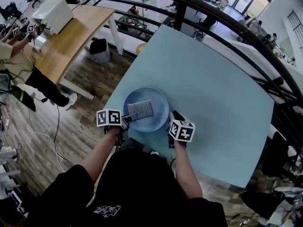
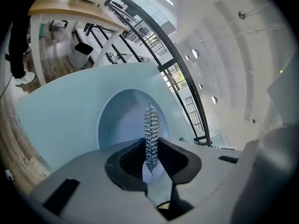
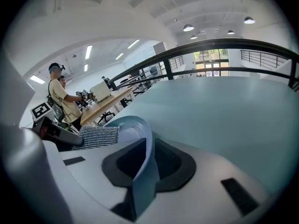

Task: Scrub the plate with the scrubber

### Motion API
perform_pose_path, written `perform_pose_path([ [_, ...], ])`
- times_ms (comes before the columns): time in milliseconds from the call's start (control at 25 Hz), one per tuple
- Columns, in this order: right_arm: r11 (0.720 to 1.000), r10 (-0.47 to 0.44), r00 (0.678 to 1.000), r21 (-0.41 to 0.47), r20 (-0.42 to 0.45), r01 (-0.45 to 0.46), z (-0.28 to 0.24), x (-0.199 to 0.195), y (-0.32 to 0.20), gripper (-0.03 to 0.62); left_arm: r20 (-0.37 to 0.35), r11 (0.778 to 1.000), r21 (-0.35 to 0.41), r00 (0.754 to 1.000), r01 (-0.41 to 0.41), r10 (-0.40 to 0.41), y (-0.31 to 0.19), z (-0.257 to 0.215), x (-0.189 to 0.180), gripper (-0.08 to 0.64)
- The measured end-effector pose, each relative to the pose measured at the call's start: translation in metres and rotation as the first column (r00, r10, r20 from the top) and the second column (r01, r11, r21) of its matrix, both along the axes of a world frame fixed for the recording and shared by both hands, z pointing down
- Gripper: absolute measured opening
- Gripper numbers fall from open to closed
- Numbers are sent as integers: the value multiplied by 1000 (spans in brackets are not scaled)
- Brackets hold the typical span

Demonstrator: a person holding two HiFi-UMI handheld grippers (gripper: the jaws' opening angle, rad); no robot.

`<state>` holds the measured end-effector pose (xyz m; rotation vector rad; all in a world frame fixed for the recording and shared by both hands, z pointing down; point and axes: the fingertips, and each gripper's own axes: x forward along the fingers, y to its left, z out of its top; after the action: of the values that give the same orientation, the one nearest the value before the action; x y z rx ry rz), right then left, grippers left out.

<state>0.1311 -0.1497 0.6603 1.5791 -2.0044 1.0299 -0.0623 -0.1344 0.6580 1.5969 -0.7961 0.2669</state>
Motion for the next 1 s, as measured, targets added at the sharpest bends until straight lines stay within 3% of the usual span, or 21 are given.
perform_pose_path([
  [240, 995, -66, 998, 78, 21, 64, -31, -1, 24, 18, 5, 996, 83, 999, 38, -38, 16, -21, 3, 86],
  [480, 984, -114, 993, 143, 11, 111, -58, -4, 58, 8, 25, 976, 203, 996, 75, -82, 35, -44, 2, 86],
  [680, 969, -138, 990, 209, 17, 132, -86, -6, 78, 8, 90, 946, 309, 987, 98, -131, 52, -64, -5, 86],
  [1000, 939, -187, 982, 298, 19, 173, -130, -8, 101, 8, 180, 874, 473, 960, 106, -214, 81, -102, -15, 86],
])
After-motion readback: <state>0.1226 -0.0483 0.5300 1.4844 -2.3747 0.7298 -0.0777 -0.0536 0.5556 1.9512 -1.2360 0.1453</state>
